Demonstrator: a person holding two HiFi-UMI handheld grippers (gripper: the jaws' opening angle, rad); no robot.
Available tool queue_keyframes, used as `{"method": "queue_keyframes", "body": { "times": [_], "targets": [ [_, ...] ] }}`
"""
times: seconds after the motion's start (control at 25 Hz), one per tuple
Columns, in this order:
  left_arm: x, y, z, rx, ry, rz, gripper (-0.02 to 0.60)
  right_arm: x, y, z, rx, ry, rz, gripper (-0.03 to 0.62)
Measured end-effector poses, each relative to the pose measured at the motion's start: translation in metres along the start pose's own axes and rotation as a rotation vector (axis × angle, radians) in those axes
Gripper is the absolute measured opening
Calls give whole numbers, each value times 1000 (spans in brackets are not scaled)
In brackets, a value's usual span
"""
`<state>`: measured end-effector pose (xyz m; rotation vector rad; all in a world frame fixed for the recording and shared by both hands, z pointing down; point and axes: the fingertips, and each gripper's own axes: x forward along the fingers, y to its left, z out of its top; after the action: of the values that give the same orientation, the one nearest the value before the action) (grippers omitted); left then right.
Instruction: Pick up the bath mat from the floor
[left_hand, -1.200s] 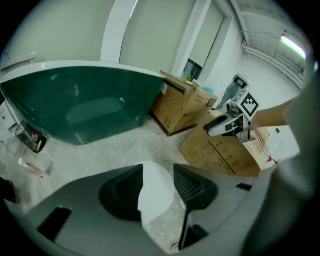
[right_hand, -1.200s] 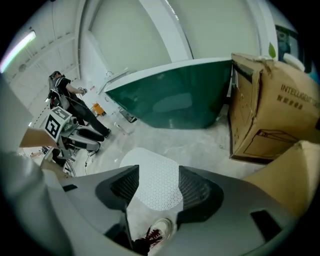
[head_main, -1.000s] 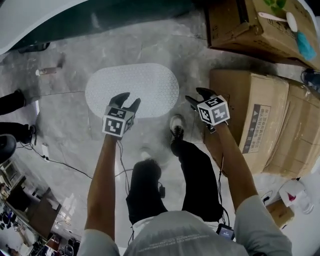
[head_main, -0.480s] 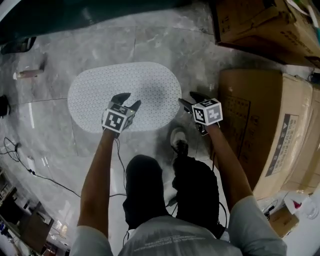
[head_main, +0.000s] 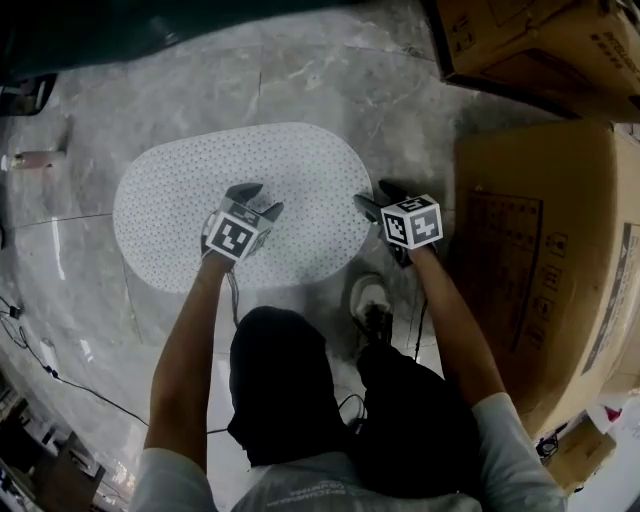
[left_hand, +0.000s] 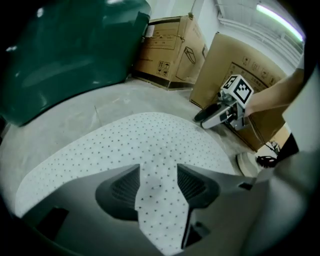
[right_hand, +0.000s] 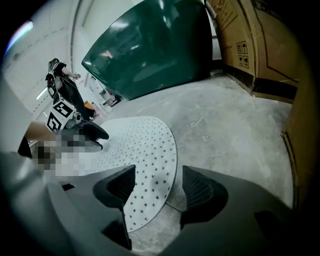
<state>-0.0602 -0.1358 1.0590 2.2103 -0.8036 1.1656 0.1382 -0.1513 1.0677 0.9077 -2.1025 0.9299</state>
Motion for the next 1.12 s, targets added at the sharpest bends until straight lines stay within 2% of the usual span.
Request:
{"method": "queue_keyframes", "body": {
  "times": [0.2,0.4,0.44,0.48,0.72,0.88,1.12],
  "targets": [
    [14,0,-22,15,17,-6,230,11,0,-5,-1,-20,-16,295],
    [20,2,-27,36,-17,33,223,15,11,-4,-8,-39,-4,300],
    [19,3,-28,36,-22,35,217,17,16,-5,-20,-30,0,328],
    [19,3,-28,30,-26,33,215,19,21,-5,-28,-24,5,328],
    [19,3,-26,-7,-39,19,215,39,74,-3,-57,44,167,329],
    [21,2,-25,-3,-45,23,215,47,77,3,-22,50,127,328],
    [21,0,-25,-68,-46,26,215,51,80,8,63,8,77,326]
  ]
}}
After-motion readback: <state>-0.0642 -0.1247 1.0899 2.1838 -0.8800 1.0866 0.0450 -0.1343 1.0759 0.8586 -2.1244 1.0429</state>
